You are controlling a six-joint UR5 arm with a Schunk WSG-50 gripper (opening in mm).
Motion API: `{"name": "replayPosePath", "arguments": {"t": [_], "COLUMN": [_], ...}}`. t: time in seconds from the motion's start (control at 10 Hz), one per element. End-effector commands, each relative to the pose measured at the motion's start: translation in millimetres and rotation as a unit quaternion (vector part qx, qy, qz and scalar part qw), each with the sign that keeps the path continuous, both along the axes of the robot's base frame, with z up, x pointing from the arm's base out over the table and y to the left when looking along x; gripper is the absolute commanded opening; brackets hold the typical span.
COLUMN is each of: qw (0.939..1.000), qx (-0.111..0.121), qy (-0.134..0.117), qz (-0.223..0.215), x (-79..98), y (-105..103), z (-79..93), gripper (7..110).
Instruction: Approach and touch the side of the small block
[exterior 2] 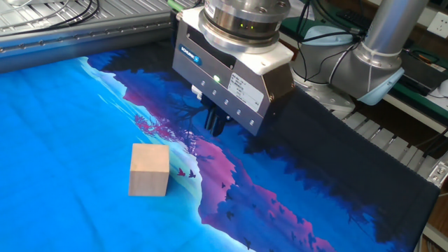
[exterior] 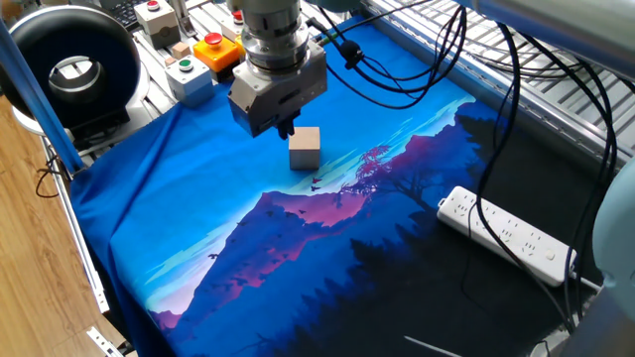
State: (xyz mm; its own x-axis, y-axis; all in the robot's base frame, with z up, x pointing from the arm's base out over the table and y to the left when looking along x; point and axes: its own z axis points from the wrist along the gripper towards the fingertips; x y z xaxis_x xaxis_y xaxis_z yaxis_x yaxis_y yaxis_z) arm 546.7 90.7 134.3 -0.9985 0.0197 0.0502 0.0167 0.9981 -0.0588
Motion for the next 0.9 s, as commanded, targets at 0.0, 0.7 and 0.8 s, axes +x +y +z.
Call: {"name": "replayPosePath", "arguments": {"t": [0.0, 0.7, 0.8], "qw": [0.9998, 0.9996, 0.9996], "qx": [0.015, 0.013, 0.013], "qy": [0.004, -0.012, -0.016], "qz": [-0.015, -0.020, -0.019], "x": [-1.9, 47.0, 51.9], "y": [7.1, 14.2, 14.8], "z": [0.9, -42.9, -45.9], "gripper": [7, 7, 7]}}
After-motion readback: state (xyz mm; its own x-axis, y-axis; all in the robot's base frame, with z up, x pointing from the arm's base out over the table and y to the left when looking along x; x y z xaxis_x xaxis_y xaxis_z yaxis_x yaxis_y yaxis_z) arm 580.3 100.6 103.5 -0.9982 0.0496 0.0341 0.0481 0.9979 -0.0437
